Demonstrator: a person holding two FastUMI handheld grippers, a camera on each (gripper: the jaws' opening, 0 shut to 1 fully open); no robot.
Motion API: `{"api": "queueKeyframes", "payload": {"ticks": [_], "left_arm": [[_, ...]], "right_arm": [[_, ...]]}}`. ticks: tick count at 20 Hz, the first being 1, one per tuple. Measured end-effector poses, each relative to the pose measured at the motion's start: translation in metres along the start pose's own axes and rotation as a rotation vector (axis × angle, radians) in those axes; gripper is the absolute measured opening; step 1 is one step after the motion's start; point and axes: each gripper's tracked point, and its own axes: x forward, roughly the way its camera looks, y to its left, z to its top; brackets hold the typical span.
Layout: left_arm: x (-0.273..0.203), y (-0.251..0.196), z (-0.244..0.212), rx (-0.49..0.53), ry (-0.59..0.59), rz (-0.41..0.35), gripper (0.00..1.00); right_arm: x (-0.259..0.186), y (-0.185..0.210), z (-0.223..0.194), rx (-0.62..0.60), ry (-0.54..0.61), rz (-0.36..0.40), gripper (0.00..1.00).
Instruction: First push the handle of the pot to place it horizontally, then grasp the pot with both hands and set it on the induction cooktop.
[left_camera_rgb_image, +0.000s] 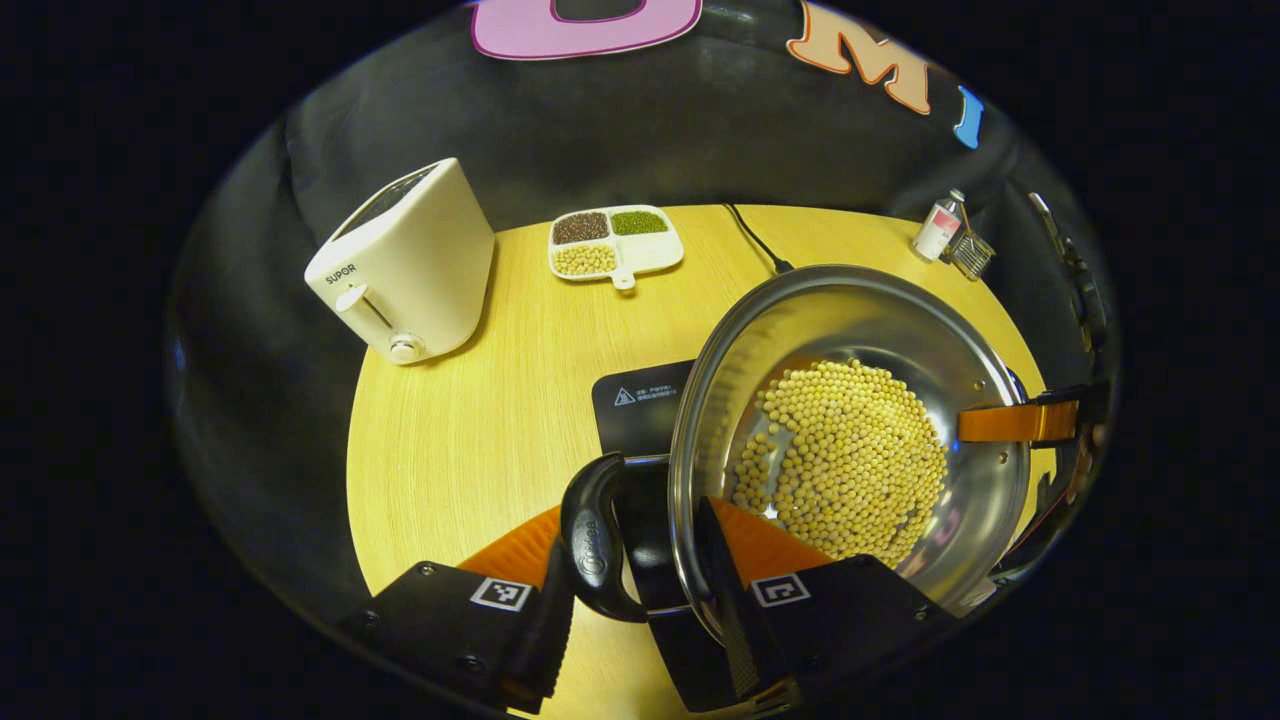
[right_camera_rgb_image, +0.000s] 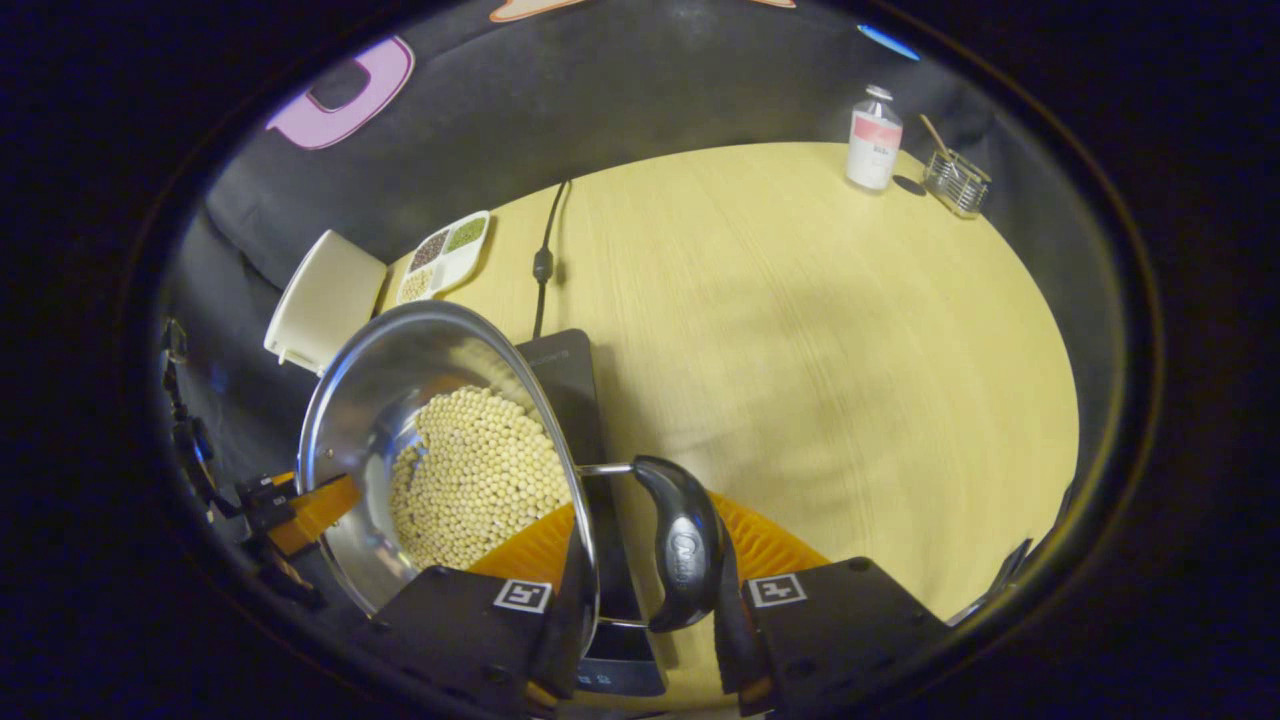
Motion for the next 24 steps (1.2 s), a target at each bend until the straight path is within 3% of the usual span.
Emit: {"api": "queueKeyframes", "payload": {"ticks": [6, 7, 8, 10, 12, 15, 19, 24], "left_arm": [[-0.003, 0.011, -0.004, -0.015, -0.004, 0.014, 0.65], [-0.003, 0.011, -0.004, -0.019, -0.004, 0.019, 0.67], [-0.002, 0.011, -0.005, -0.021, -0.004, 0.029, 0.7], [-0.003, 0.013, -0.009, -0.047, 0.004, 0.063, 0.76], [-0.008, 0.015, -0.006, -0.069, -0.04, 0.079, 0.83], [-0.022, 0.023, -0.005, -0.072, -0.084, 0.115, 0.92], [-0.042, 0.019, 0.005, -0.104, -0.17, 0.135, 0.97], [-0.09, -0.016, 0.03, -0.104, -0.317, 0.13, 0.95]], "right_arm": [[0.002, -0.003, 0.005, -0.023, -0.012, 0.008, 0.57], [0.001, -0.003, 0.004, -0.026, -0.007, 0.008, 0.49], [0.001, -0.003, 0.004, -0.032, -0.013, 0.005, 0.5], [-0.001, -0.001, 0.01, -0.03, -0.047, -0.008, 0.58], [-0.007, -0.008, 0.009, -0.04, -0.073, -0.03, 0.6], [-0.023, -0.017, 0.012, -0.03, -0.12, -0.022, 0.86], [-0.055, -0.023, 0.032, 0.02, -0.249, 0.029, 0.94], [-0.102, -0.043, 0.053, 0.046, -0.373, 0.086, 0.93]]}}
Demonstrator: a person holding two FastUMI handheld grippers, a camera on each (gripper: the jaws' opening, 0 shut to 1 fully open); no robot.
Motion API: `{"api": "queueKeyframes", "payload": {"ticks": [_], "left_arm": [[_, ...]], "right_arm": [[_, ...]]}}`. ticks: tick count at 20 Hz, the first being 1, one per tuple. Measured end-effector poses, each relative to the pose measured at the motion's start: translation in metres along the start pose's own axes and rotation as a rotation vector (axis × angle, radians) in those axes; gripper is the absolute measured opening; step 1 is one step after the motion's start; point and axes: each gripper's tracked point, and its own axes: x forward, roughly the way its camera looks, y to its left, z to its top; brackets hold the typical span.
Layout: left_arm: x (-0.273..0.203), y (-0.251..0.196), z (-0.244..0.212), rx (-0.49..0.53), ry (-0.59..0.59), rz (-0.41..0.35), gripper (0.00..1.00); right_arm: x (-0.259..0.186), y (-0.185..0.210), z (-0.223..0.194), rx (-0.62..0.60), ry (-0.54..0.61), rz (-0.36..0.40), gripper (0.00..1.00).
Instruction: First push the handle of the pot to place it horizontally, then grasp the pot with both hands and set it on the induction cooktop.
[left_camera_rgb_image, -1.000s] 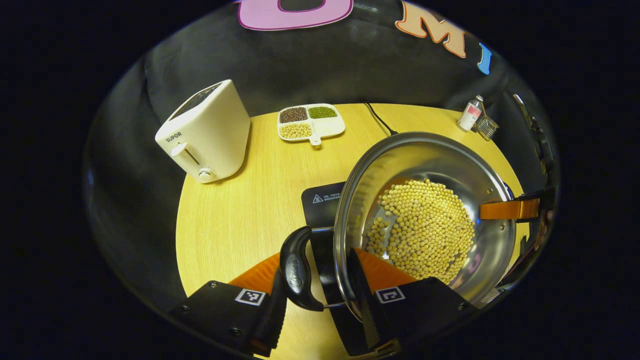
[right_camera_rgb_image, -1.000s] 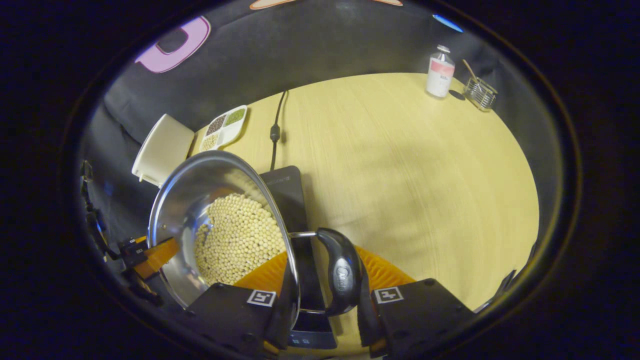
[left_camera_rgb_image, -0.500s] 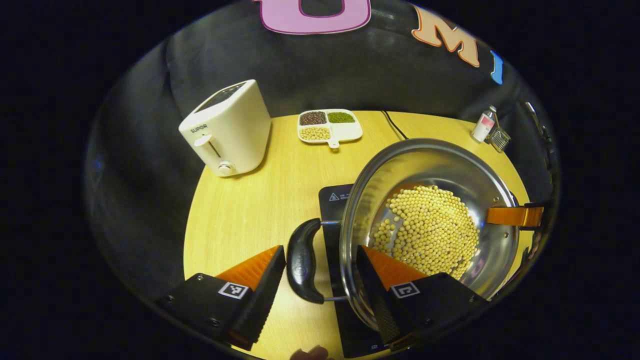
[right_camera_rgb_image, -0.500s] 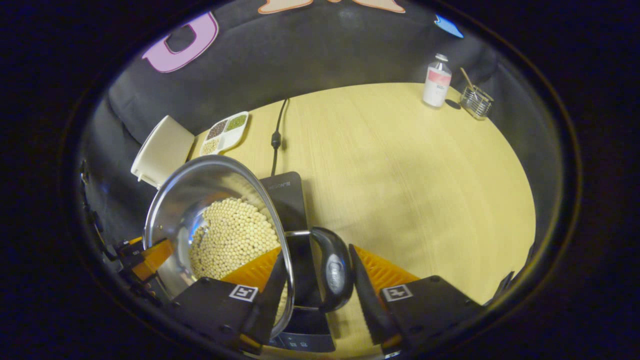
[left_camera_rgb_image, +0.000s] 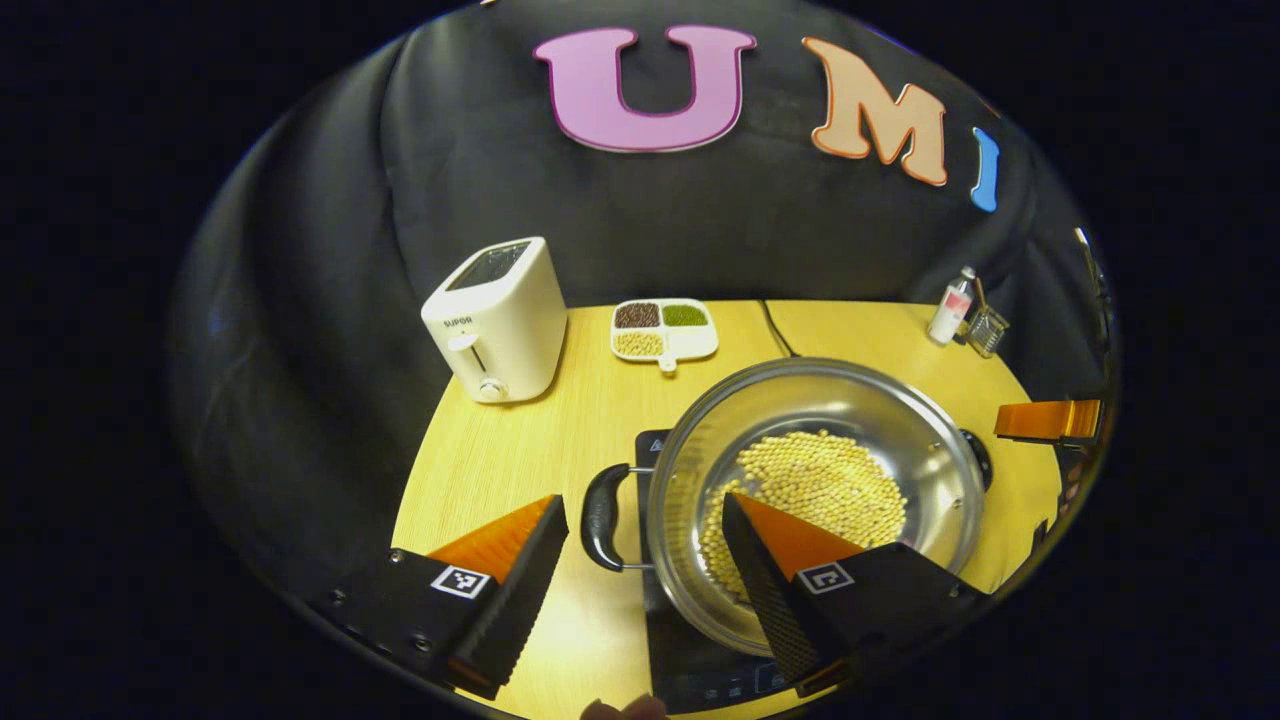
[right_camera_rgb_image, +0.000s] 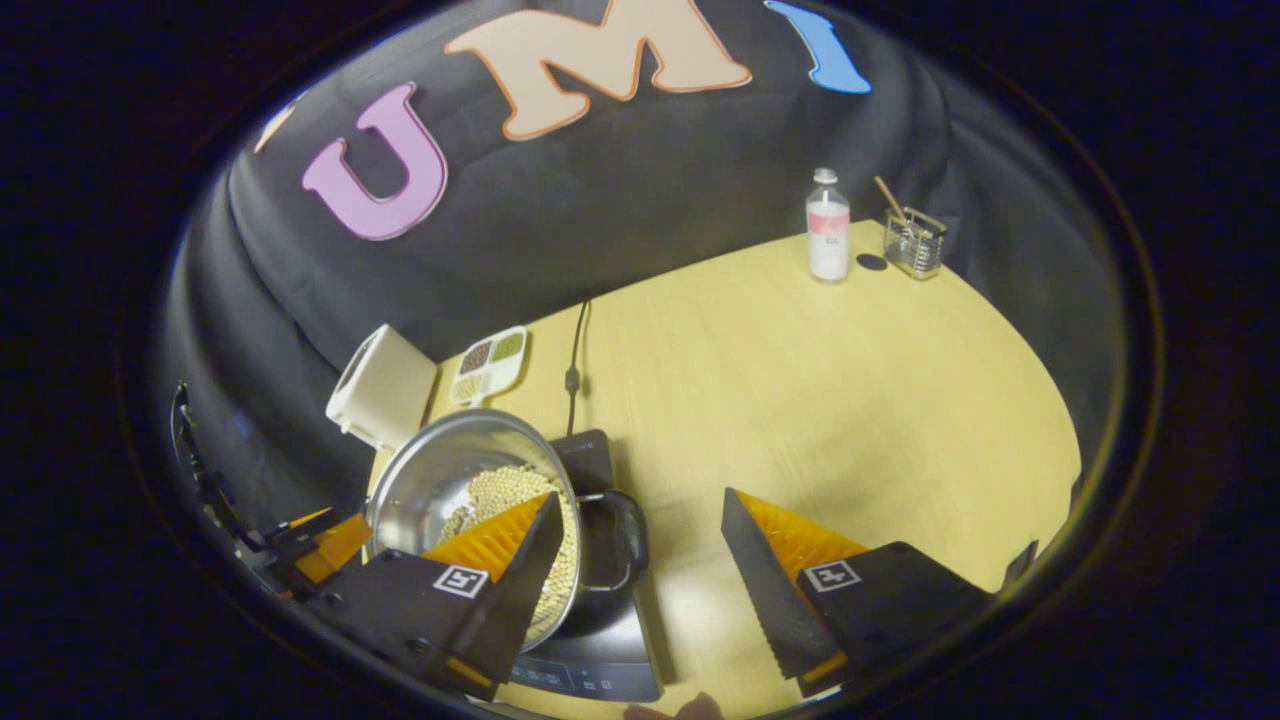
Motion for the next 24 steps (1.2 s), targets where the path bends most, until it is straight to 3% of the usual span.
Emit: {"api": "queueKeyframes", "payload": {"ticks": [1, 4, 5, 6, 7, 9, 11, 12, 13, 16, 18, 20, 24], "left_arm": [[-0.011, -0.01, 0.005, -0.007, -0.02, -0.005, 0.95], [-0.046, -0.042, 0.016, -0.051, -0.08, 0.002, 0.95], [-0.059, -0.055, 0.018, -0.079, -0.102, 0.003, 0.95], [-0.069, -0.073, 0.019, -0.115, -0.122, 0.003, 0.95], [-0.083, -0.093, 0.019, -0.151, -0.14, -0.01, 0.95], [-0.112, -0.13, 0.025, -0.192, -0.192, -0.039, 0.96], [-0.15, -0.163, 0.032, -0.171, -0.282, -0.051, 0.96], [-0.168, -0.173, 0.04, -0.141, -0.335, -0.051, 0.96], [-0.188, -0.182, 0.046, -0.11, -0.386, -0.048, 0.95], [-0.237, -0.205, 0.065, -0.032, -0.503, -0.05, 0.95], [-0.262, -0.214, 0.085, -0.029, -0.574, -0.049, 0.91], [-0.277, -0.225, 0.084, -0.049, -0.589, -0.075, 0.98], [-0.307, -0.217, 0.079, -0.039, -0.642, -0.076, 0.95]], "right_arm": [[-0.009, -0.006, 0.009, -0.01, -0.034, 0.007, 0.98], [-0.042, -0.03, 0.024, -0.063, -0.1, 0.042, 0.98], [-0.055, -0.041, 0.026, -0.072, -0.117, 0.055, 0.94], [-0.07, -0.049, 0.029, -0.069, -0.137, 0.077, 0.98], [-0.085, -0.058, 0.031, -0.064, -0.157, 0.098, 0.94], [-0.115, -0.073, 0.041, -0.072, -0.236, 0.145, 0.98], [-0.148, -0.082, 0.049, -0.097, -0.324, 0.198, 0.93], [-0.163, -0.083, 0.049, -0.11, -0.359, 0.224, 0.98], [-0.176, -0.086, 0.047, -0.125, -0.386, 0.24, 0.92], [-0.221, -0.089, 0.047, -0.139, -0.445, 0.27, 0.92], [-0.251, -0.098, 0.064, -0.16, -0.539, 0.256, 0.92], [-0.276, -0.103, 0.075, -0.175, -0.607, 0.233, 0.92], [-0.329, -0.108, 0.089, -0.201, -0.737, 0.179, 0.92]]}}
